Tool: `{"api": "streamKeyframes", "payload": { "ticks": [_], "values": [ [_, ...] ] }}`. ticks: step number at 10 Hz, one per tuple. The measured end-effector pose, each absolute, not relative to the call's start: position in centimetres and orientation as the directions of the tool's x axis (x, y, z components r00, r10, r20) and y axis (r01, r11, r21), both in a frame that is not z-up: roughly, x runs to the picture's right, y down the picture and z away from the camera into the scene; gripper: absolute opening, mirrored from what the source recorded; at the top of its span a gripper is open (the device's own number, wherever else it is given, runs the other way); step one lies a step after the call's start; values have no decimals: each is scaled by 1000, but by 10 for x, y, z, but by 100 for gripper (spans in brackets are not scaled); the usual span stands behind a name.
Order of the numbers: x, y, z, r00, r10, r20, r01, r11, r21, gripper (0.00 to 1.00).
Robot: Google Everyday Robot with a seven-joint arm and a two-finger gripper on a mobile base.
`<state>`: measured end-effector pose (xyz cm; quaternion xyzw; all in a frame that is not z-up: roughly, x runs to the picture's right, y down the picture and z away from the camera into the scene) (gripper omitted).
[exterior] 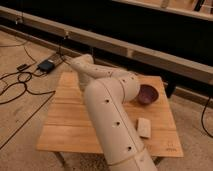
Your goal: Place the pepper on the white sponge
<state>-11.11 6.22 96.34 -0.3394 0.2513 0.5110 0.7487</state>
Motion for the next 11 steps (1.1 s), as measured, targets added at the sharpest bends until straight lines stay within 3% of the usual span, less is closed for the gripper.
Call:
{"api": "streamKeyframes", "payload": {
  "ticks": [1,3,8,11],
  "values": [
    [-111,61,962,348,598,-722,-937,242,-252,25],
    [-111,58,954,344,605,-718,-939,232,-255,15],
    [-88,37,893,280,668,-689,-959,163,-232,15],
    [-51,44,835,201,708,-677,-978,106,-179,15]
  ]
}}
